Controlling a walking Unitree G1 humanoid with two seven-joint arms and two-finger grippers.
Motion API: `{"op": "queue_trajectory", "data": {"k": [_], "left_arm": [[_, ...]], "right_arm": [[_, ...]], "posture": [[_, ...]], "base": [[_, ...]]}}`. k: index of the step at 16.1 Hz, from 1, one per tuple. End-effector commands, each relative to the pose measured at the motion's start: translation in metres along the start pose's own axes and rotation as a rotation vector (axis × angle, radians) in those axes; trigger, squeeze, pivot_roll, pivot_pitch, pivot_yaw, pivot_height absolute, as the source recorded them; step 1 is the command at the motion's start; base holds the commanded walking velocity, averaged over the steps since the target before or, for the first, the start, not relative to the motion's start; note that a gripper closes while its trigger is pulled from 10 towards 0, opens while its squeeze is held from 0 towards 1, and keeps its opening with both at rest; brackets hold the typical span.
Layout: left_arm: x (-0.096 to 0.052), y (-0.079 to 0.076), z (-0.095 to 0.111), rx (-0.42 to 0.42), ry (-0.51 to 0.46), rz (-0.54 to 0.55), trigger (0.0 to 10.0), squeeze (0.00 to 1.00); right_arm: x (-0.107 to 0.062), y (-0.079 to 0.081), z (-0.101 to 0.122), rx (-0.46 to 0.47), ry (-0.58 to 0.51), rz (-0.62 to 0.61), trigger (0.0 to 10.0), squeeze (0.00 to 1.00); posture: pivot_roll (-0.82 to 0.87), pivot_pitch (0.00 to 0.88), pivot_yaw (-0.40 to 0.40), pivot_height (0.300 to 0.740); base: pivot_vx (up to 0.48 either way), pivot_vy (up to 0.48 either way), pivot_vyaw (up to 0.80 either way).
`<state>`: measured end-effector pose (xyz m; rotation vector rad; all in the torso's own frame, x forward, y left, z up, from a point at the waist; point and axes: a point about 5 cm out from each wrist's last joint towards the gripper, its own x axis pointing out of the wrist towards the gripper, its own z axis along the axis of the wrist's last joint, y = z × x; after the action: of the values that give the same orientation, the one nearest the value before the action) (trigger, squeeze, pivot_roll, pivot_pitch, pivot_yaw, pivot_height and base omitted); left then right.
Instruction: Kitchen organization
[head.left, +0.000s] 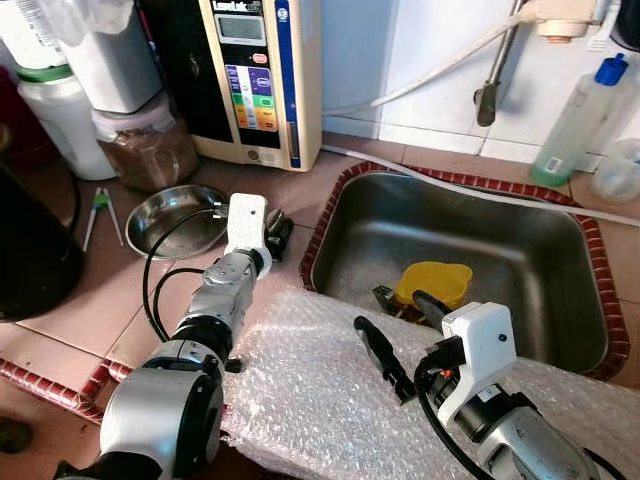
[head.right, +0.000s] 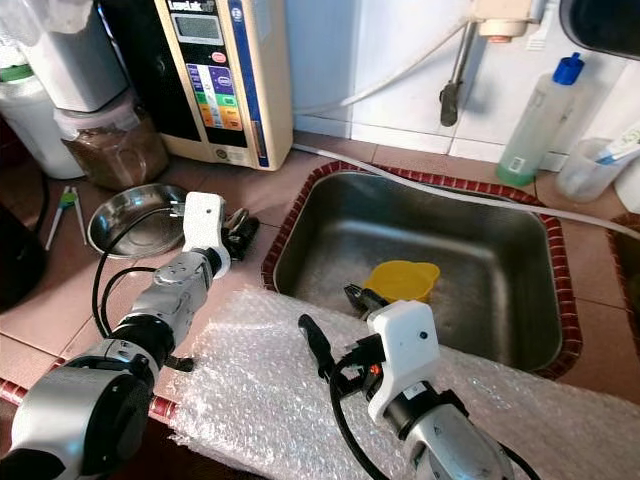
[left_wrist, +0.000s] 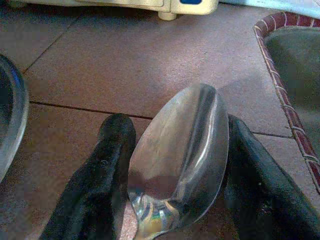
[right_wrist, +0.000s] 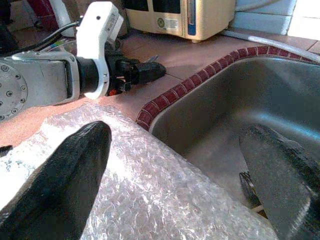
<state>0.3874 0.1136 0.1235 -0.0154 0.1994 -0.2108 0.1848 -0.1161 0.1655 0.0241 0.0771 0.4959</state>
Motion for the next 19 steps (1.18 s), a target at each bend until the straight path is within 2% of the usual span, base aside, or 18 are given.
{"op": "queue_trajectory", "data": {"k": [1, 10, 14, 19], "left_arm": [[-0.004, -0.004, -0.024, -0.026, 0.104, -0.024, 0.0, 0.00], [-0.004, -0.015, -0.023, -0.055, 0.079, -0.104, 0.0, 0.00], [-0.006, -0.030, -0.021, -0.077, 0.010, -0.230, 0.0, 0.00], [-0.010, -0.037, -0.025, -0.098, -0.038, -0.318, 0.0, 0.00]], "right_arm": [[0.000, -0.001, -0.001, 0.003, 0.004, 0.004, 10.0, 0.00], [0.003, -0.001, -0.001, 0.000, -0.003, 0.004, 10.0, 0.00], [0.005, -0.004, 0.000, -0.005, -0.007, 0.000, 10.0, 0.00], [0.007, -0.007, 0.001, -0.017, -0.014, -0.001, 10.0, 0.00]], "posture": [[-0.15, 0.103, 0.070, 0.740], [-0.14, 0.093, 0.072, 0.740], [-0.14, 0.082, 0.072, 0.740], [-0.14, 0.063, 0.071, 0.740]], "base": [[0.000, 0.000, 0.00], [0.000, 0.000, 0.00], [0.000, 0.000, 0.00], [0.000, 0.000, 0.00]]}}
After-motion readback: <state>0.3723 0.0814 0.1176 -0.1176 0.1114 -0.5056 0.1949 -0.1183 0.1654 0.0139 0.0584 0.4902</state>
